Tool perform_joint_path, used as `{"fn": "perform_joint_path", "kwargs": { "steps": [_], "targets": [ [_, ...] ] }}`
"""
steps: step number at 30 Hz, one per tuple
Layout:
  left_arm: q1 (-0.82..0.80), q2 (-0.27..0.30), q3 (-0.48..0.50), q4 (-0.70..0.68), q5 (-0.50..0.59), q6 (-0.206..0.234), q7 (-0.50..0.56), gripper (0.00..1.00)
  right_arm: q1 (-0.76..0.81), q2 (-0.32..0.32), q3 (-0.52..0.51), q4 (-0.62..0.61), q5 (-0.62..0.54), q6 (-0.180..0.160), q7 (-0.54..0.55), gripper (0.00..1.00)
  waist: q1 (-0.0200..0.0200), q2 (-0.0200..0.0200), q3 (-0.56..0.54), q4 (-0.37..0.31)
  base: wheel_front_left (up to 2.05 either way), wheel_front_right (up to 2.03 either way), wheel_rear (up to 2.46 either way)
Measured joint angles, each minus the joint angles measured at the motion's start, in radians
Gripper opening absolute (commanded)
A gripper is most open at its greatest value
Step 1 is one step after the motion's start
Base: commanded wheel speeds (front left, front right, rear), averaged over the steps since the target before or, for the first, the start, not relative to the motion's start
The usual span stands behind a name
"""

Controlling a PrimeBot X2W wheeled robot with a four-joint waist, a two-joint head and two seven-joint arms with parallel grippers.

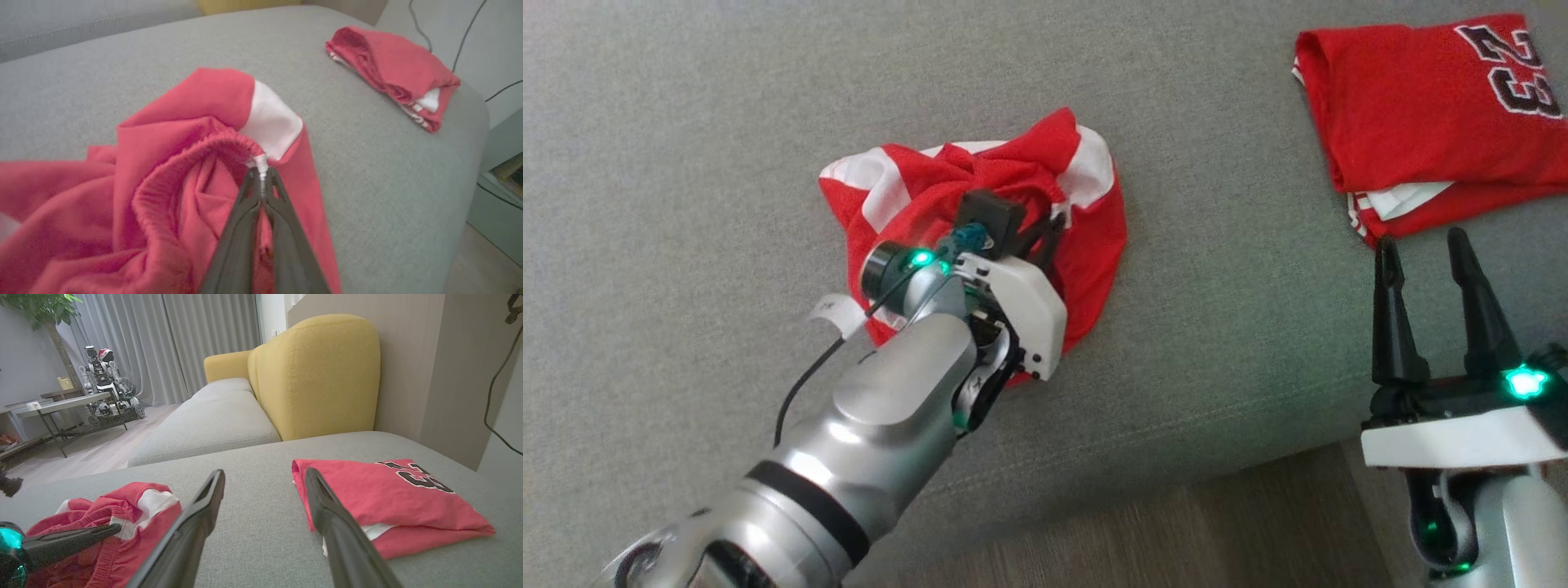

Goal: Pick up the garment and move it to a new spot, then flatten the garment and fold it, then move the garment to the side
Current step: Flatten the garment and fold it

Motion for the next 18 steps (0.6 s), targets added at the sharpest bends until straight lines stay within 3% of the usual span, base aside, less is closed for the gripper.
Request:
{"fn": "perform_joint_path", "kwargs": {
  "steps": [4, 6, 9, 14, 18],
  "targets": [
    [-0.029, 0.002, -0.026, -0.051, -0.03, -0.037, -0.038, 0.0, 0.001, 0.0, 0.0, 0.003, 0.007, 0.0, 0.0, 1.0, 0.0, 0.0, -0.024, 0.001, 0.0, 0.0, 0.0],
    [-0.074, 0.0, -0.026, -0.156, -0.09, -0.07, -0.064, 0.0, 0.005, 0.0, -0.001, 0.008, 0.008, 0.0, 0.0, 1.0, 0.0, 0.0, -0.049, 0.004, 0.0, 0.0, 0.0],
    [-0.138, 0.0, -0.017, -0.275, -0.122, -0.068, -0.094, 0.0, 0.014, 0.0, -0.004, 0.013, 0.008, 0.0, 0.0, 1.0, 0.0, 0.0, -0.077, 0.012, 0.0, 0.0, 0.0],
    [-0.161, -0.002, 0.007, -0.405, -0.168, -0.028, -0.102, 0.0, 0.052, 0.0, -0.016, 0.013, 0.008, 0.0, 0.0, 1.0, 0.0, 0.0, -0.108, 0.051, 0.0, 0.0, 0.0],
    [0.02, 0.084, -0.018, -0.438, -0.233, -0.008, -0.051, 0.0, 0.06, 0.0, -0.033, 0.005, 0.006, 0.0, 0.0, 1.0, 0.0, 0.0, -0.115, 0.095, 0.0, 0.0, 0.0]
  ]
}}
